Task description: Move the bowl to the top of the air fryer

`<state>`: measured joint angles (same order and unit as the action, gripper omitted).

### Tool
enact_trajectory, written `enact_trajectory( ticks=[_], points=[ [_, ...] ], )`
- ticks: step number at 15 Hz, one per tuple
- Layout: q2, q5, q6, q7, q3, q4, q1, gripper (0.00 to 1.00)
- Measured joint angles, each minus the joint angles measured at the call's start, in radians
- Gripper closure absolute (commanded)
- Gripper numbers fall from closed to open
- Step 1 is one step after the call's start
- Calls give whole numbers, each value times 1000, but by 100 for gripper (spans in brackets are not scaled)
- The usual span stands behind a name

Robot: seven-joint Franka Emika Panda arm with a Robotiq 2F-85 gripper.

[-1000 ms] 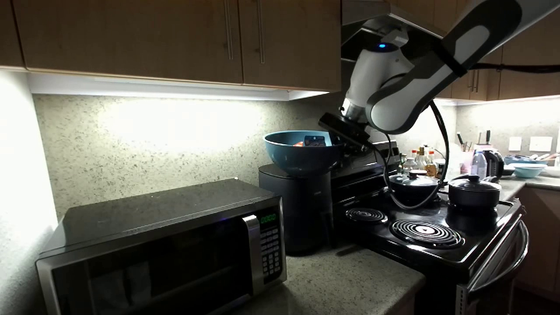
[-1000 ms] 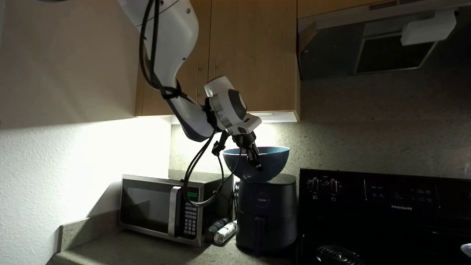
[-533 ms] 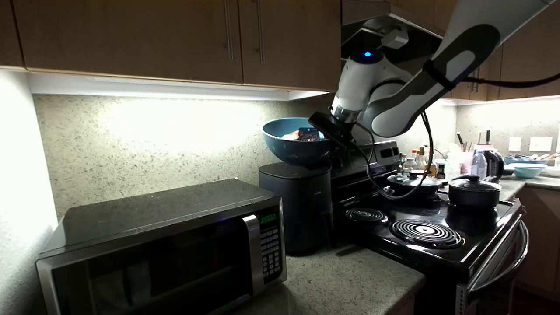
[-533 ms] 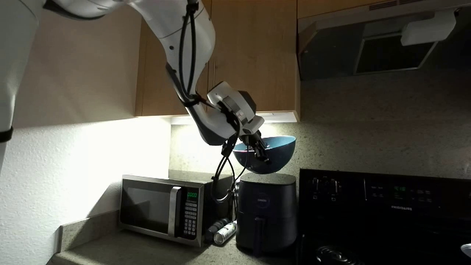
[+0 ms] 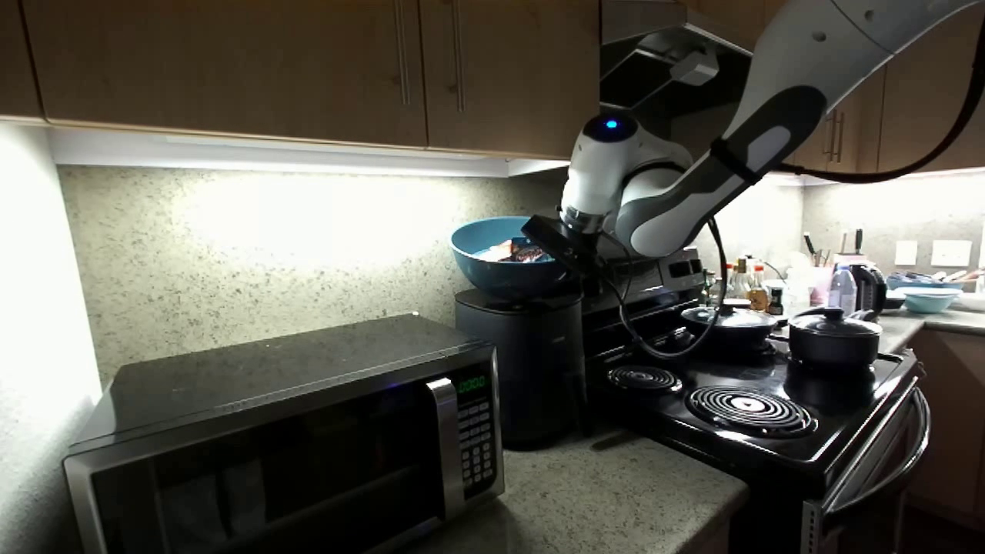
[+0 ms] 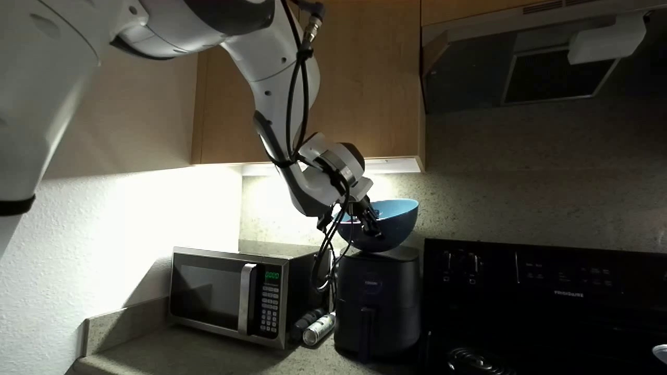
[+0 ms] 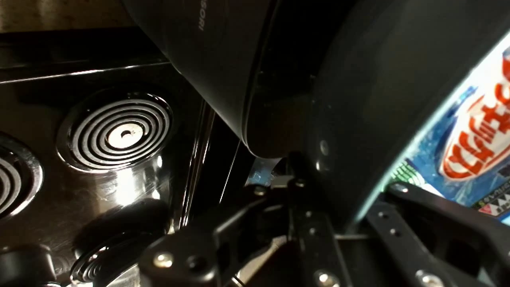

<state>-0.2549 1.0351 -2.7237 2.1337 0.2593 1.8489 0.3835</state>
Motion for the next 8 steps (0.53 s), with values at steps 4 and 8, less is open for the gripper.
enact_trajectory(
  ticks=[4, 8],
  points=[
    [-20, 0, 7, 38, -3, -63, -8, 36],
    [-22, 0, 9, 58, -3, -82, -9, 10]
  ],
)
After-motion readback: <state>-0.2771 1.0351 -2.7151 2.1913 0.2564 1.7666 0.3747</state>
